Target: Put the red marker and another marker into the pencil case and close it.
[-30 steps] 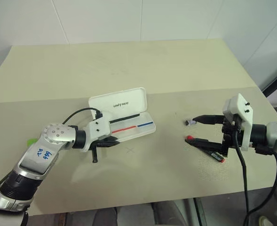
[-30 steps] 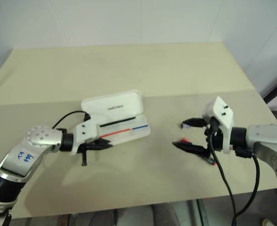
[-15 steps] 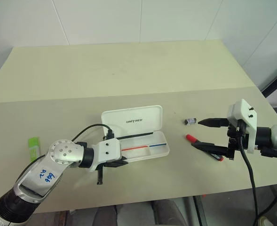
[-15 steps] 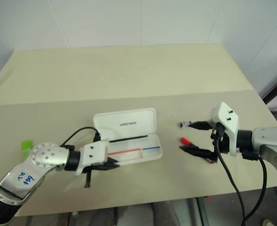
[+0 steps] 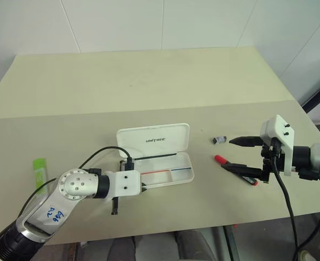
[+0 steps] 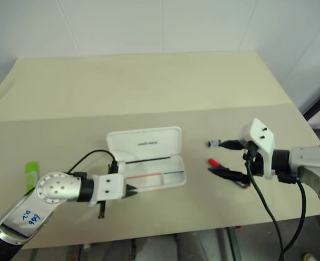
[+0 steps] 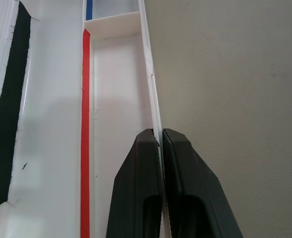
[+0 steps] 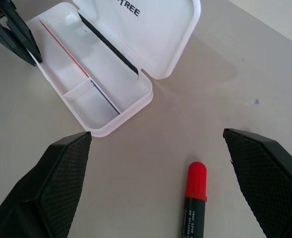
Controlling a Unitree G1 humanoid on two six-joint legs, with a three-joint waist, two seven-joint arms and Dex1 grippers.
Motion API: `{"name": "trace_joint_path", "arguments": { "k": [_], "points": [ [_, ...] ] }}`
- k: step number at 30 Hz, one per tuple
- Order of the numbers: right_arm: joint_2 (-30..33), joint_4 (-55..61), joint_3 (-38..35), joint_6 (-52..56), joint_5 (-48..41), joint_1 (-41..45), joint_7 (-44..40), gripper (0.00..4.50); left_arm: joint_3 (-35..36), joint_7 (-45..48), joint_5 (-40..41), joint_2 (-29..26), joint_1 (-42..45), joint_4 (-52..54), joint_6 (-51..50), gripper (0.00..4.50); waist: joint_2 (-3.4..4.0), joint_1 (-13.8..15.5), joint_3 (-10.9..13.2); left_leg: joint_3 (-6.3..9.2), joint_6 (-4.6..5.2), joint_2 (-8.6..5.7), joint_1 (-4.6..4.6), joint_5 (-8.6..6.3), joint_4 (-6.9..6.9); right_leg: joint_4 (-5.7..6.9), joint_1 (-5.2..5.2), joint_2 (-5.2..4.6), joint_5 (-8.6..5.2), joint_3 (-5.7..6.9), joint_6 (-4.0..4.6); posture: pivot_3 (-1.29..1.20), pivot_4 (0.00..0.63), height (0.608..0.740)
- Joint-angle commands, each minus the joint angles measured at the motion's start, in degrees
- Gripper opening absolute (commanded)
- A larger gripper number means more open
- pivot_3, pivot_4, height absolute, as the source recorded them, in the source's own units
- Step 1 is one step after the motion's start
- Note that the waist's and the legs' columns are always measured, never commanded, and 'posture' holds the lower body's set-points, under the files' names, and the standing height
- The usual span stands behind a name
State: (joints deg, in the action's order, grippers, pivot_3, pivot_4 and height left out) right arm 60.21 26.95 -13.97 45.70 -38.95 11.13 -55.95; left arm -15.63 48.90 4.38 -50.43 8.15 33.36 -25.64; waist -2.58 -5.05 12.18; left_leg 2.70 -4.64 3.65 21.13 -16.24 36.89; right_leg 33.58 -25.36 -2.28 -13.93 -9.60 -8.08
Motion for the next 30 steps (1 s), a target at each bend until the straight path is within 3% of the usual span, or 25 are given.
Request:
{"name": "trace_joint_path", "arguments": {
  "k": [1, 7, 16, 21, 30],
  "points": [
    [0.65, 0.61, -0.79, -1.27, 0.40, 0.99, -0.20, 4.50, -0.54, -0.46, -2.27, -0.55, -2.14, -1.80, -1.94, 0.01, 0.00, -0.08, 0.00, 0.00, 0.00, 0.00, 0.00, 0.00, 0.04, 0.00, 0.01, 0.00, 0.02, 0.00, 0.00, 0.00, 0.150, 0.740],
    [0.53, -0.33, 0.52, -1.72, 1.21, 2.33, -0.36, 4.50, -0.37, -0.62, -1.90, -0.59, -3.09, -1.63, -2.70, 0.01, -0.01, -0.94, 0.00, 0.00, -0.01, 0.00, -0.05, -0.01, 0.18, -0.04, 0.14, 0.00, 0.08, -0.01, 0.05, 0.00, 0.150, 0.740],
    [0.07, -1.64, 1.86, -2.19, 2.49, 3.89, -0.05, 4.50, 0.17, 0.65, -0.59, -0.54, -3.75, 0.13, -5.19, 2.80, 0.00, -1.52, -0.01, 0.00, 0.01, 0.00, -0.07, -0.04, 0.16, -0.10, 0.20, 0.00, 0.08, -0.02, 0.05, 0.00, 0.150, 0.740],
    [-0.23, -2.06, 2.30, -2.44, 3.00, 4.46, -0.05, 4.50, 0.61, 1.03, -0.51, -1.00, -3.35, 0.49, -6.18, 4.42, 0.03, -1.66, -0.02, 0.00, 0.57, 0.00, -0.07, -0.36, 0.13, -0.08, 0.18, 0.02, -0.01, -0.02, -0.06, 0.00, 0.150, 0.740],
    [-0.38, -2.77, 2.85, -2.96, 3.64, 4.91, -0.21, 4.50, 2.23, 1.75, 2.99, -0.38, -1.75, 4.26, -9.54, 4.47, 0.04, -1.39, -0.03, -0.01, 0.72, 0.00, -0.05, -0.44, 0.15, -0.04, 0.17, 0.02, -0.13, -0.01, -0.09, 0.00, 0.150, 0.740]
  ]
}}
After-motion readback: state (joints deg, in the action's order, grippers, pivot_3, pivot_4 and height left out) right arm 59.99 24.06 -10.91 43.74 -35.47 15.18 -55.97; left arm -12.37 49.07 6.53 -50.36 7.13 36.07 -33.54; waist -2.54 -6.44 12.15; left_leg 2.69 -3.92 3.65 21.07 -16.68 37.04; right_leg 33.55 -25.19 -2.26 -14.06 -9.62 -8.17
